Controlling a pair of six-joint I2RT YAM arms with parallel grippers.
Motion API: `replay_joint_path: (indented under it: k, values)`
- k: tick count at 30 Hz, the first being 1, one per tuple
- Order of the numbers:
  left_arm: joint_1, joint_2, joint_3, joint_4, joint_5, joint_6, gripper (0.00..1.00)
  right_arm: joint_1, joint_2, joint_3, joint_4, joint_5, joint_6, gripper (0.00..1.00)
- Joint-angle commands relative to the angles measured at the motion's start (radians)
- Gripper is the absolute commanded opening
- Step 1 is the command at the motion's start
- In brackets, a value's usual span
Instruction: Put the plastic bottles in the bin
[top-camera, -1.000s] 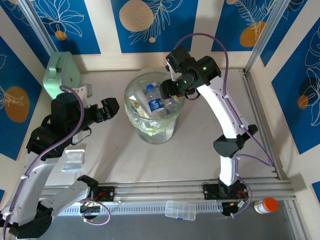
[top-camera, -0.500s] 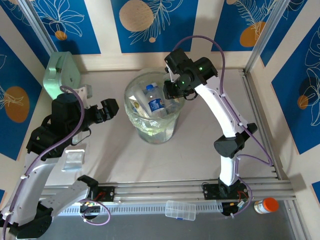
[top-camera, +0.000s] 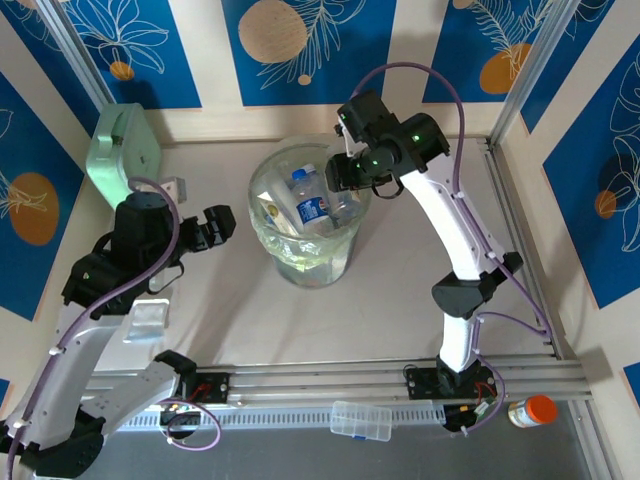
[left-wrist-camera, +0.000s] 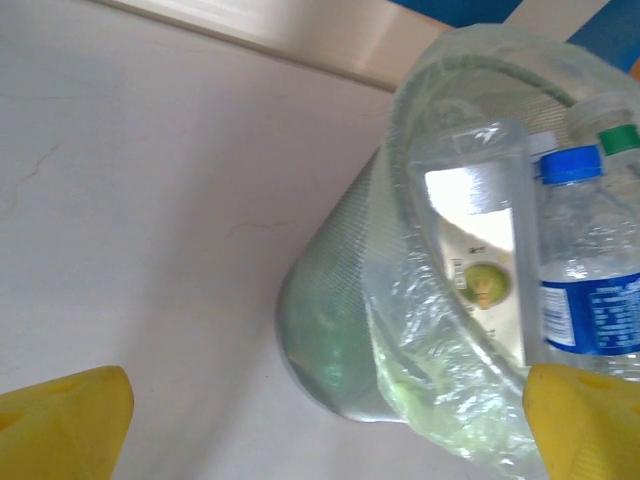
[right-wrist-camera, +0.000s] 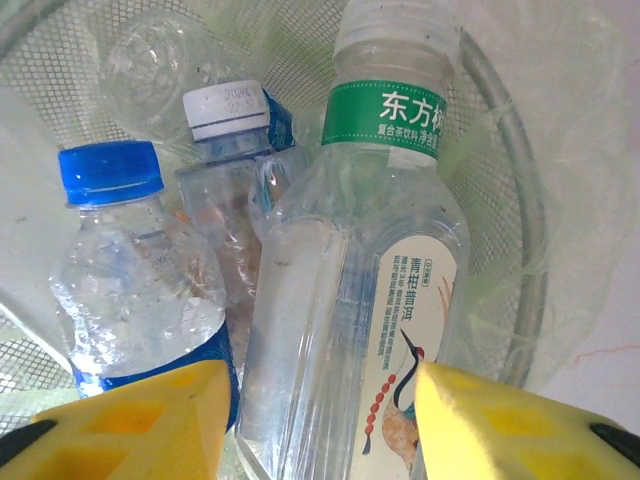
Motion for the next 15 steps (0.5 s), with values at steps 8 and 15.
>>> replay_joint_path:
  k: [8,15]
  values:
    - [0.009,-0.027,-0.044,0.114,-0.275,0.073,0.99,-0.009,-0.273,-0.145,0.246,0.089,0.021,0.78]
    - [0.011,-0.185,-0.522,0.986,-0.451,0.544,0.99,-0.053,-0.748,-0.968,1.074,0.277,-0.028,0.99]
